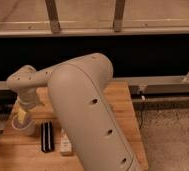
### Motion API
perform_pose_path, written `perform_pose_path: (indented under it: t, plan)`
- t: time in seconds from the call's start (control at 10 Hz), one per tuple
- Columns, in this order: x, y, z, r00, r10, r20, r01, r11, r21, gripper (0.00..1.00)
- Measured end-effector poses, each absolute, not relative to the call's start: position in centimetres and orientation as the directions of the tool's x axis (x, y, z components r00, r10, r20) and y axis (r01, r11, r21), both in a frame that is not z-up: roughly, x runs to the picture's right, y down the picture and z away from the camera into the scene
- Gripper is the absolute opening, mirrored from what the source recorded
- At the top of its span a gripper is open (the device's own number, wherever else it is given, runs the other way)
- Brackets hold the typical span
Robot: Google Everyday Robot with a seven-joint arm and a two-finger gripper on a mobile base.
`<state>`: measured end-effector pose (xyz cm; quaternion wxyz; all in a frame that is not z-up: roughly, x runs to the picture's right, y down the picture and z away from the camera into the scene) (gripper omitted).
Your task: Pick up the ceramic cup
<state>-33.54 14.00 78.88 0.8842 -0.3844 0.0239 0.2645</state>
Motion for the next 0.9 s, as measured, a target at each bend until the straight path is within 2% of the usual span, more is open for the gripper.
perform_pose_path:
  t: [0.1, 0.3, 0.7, 0.9]
  plan:
    - [-33.5, 14.4, 79.1, 0.863, 0.443, -0.242, -0.479, 0.564, -0.673, 0.66]
    - [-32.8, 14.7, 79.2, 0.864, 0.444, -0.238, -0.474, 0.557, -0.682, 0.43]
    - [-32.4, 15.2, 78.6, 0.858, 0.466, -0.216, -0.458, 0.505, -0.731, 0.04]
    - [-32.2, 15.0, 78.0, 0.845, 0.504, -0.181, -0.445, 0.473, -0.761, 0.0]
